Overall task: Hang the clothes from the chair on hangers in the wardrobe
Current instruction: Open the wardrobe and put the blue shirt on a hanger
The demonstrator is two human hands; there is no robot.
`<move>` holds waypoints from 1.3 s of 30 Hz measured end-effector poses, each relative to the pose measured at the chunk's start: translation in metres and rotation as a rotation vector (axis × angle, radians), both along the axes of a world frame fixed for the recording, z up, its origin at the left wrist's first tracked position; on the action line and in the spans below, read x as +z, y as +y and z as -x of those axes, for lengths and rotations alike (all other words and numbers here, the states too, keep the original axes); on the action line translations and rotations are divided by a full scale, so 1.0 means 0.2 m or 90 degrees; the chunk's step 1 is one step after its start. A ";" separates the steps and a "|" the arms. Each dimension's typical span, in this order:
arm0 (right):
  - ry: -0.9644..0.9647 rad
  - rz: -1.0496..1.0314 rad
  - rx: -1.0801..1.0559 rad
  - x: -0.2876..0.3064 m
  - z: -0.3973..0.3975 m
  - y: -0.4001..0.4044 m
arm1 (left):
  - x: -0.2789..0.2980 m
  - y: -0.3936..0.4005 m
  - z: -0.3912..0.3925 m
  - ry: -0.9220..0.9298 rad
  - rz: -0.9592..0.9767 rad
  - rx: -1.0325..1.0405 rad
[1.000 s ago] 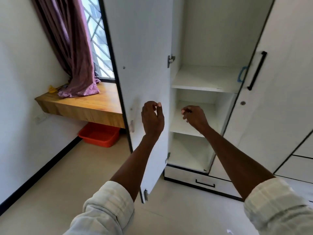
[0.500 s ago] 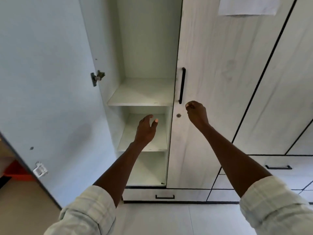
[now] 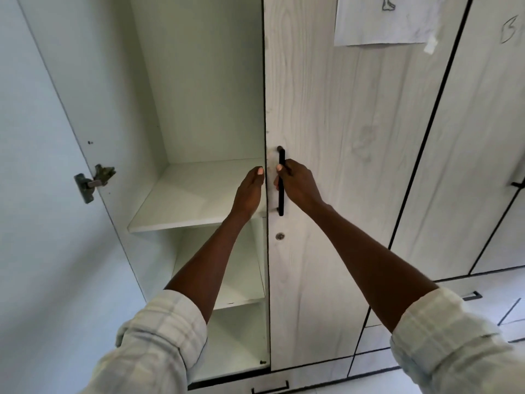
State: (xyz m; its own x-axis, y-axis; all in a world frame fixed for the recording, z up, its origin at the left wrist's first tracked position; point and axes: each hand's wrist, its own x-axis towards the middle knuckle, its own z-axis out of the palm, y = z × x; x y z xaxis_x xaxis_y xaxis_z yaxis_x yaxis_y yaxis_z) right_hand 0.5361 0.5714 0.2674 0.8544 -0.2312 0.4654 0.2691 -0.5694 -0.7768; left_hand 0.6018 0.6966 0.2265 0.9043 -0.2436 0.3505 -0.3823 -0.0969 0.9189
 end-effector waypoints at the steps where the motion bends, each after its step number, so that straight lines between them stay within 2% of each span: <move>1: 0.003 -0.013 0.009 -0.01 -0.02 -0.01 | 0.00 -0.02 -0.03 0.017 0.007 -0.024; 6: 0.039 0.015 0.038 0.02 -0.03 -0.06 | -0.07 -0.06 -0.06 0.066 0.044 -0.017; 13: 0.066 0.031 0.042 0.03 0.09 -0.06 | -0.07 -0.11 0.13 0.021 0.086 0.080; 20: 0.050 0.016 0.050 0.00 0.56 -0.14 | -0.16 -0.15 0.60 -0.020 0.201 0.107; 24: 0.012 0.034 0.026 0.01 0.96 -0.25 | -0.17 -0.26 0.98 -0.010 0.204 0.120; 32: 0.007 -0.021 -0.096 -0.02 1.57 -0.70 | -0.14 -0.70 1.49 -0.035 0.123 -0.081; 39: 0.063 -0.031 -0.202 0.01 1.84 -1.17 | -0.13 -1.27 1.71 -0.075 0.063 -0.212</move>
